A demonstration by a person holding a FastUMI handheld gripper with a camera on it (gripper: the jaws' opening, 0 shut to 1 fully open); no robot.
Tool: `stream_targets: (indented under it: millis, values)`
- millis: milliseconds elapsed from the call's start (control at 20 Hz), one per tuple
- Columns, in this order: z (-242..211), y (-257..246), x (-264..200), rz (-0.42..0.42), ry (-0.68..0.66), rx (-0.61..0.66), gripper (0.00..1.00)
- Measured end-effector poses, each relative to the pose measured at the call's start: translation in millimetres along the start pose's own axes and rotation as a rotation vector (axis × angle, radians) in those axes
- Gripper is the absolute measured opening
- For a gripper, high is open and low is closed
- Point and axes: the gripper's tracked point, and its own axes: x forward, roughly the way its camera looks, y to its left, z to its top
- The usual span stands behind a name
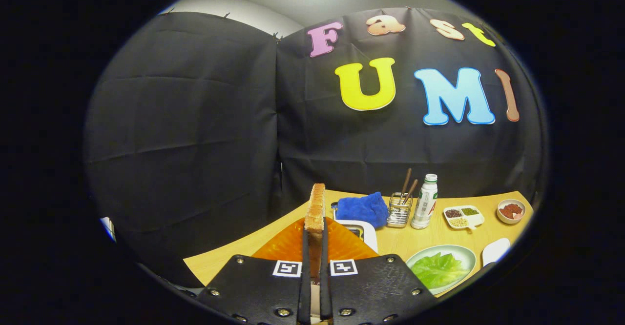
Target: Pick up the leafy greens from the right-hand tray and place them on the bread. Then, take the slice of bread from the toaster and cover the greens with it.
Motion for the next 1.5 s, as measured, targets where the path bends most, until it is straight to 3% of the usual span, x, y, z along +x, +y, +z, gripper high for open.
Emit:
stream_targets:
  millis: [350, 1500]
  values:
    - [20, -27, -35, -0.004, -0.036, -0.024, 0.07]
    - [-65, -172, -49, -0.225, 0.067, 0.046, 0.07]
